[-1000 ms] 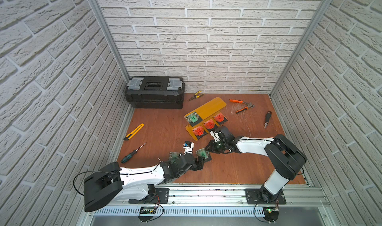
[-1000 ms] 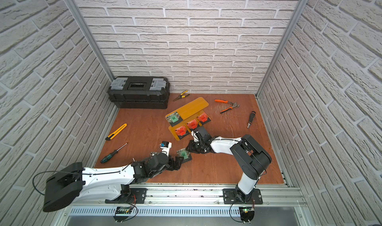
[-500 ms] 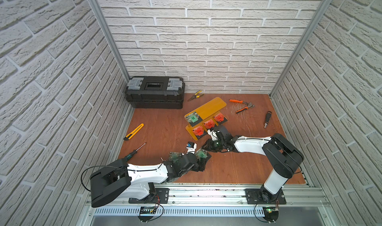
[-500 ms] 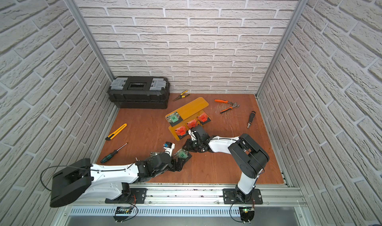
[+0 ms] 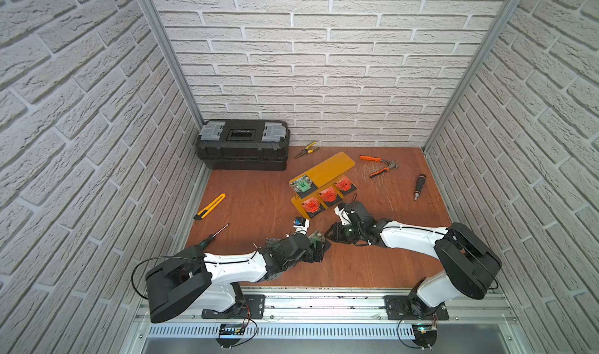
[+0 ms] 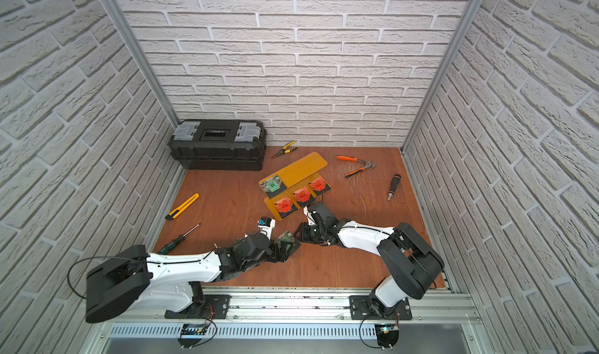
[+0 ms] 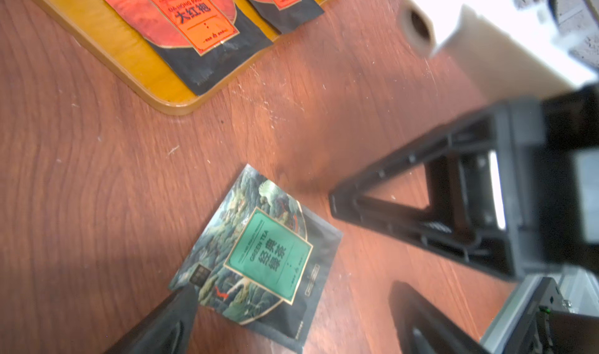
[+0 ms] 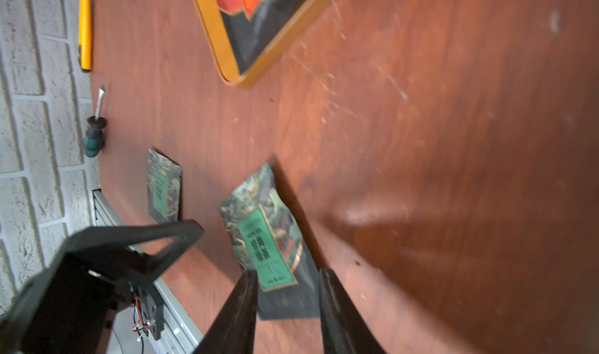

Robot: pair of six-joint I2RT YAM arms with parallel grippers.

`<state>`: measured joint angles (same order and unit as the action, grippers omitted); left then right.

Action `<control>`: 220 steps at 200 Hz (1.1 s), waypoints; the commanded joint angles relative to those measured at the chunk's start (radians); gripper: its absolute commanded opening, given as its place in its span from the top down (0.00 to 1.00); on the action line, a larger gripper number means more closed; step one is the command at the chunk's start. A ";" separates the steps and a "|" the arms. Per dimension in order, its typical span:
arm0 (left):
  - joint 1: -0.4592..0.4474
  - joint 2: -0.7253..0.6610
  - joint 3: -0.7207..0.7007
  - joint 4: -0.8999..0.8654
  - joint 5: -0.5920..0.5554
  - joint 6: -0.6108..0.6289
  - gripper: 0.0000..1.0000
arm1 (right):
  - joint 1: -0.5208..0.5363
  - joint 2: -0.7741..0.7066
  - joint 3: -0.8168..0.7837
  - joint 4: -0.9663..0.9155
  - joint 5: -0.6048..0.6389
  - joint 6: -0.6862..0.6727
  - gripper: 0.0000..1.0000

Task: Place the tea bags on the shelf by color
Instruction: Move the tea bag to the center of the board, then pick up the tea bag from the center of the board.

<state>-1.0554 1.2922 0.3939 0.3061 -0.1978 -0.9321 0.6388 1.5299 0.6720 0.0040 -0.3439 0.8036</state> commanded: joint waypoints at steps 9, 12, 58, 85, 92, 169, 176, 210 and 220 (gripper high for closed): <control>0.023 0.036 0.035 0.047 0.039 0.035 0.02 | 0.007 -0.054 -0.038 0.013 0.018 0.014 0.63; 0.024 0.038 0.036 0.049 0.040 0.037 0.02 | 0.006 -0.057 -0.042 0.014 0.018 0.015 0.63; 0.035 0.083 0.046 0.081 0.058 0.039 0.02 | 0.006 -0.088 -0.086 0.029 0.015 0.040 0.63; 0.040 0.099 0.048 0.088 0.065 0.039 0.02 | 0.007 -0.104 -0.114 0.047 0.010 0.063 0.62; 0.041 0.102 0.049 0.090 0.066 0.039 0.02 | 0.006 -0.107 -0.121 0.051 0.008 0.066 0.63; 0.041 0.133 0.042 0.101 0.063 0.016 0.02 | 0.012 -0.092 -0.162 0.126 -0.024 0.112 0.63; 0.041 0.136 0.040 0.100 0.063 0.012 0.02 | 0.013 -0.090 -0.164 0.134 -0.025 0.116 0.63; 0.042 0.140 0.025 0.112 0.063 -0.006 0.02 | 0.023 -0.071 -0.165 0.164 -0.029 0.134 0.64; 0.041 0.142 0.019 0.117 0.062 -0.010 0.02 | 0.026 -0.061 -0.165 0.174 -0.031 0.140 0.64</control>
<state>-1.0206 1.4239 0.4217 0.3820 -0.1394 -0.9215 0.6495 1.4517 0.5159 0.1139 -0.3634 0.9184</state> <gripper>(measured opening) 0.982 0.362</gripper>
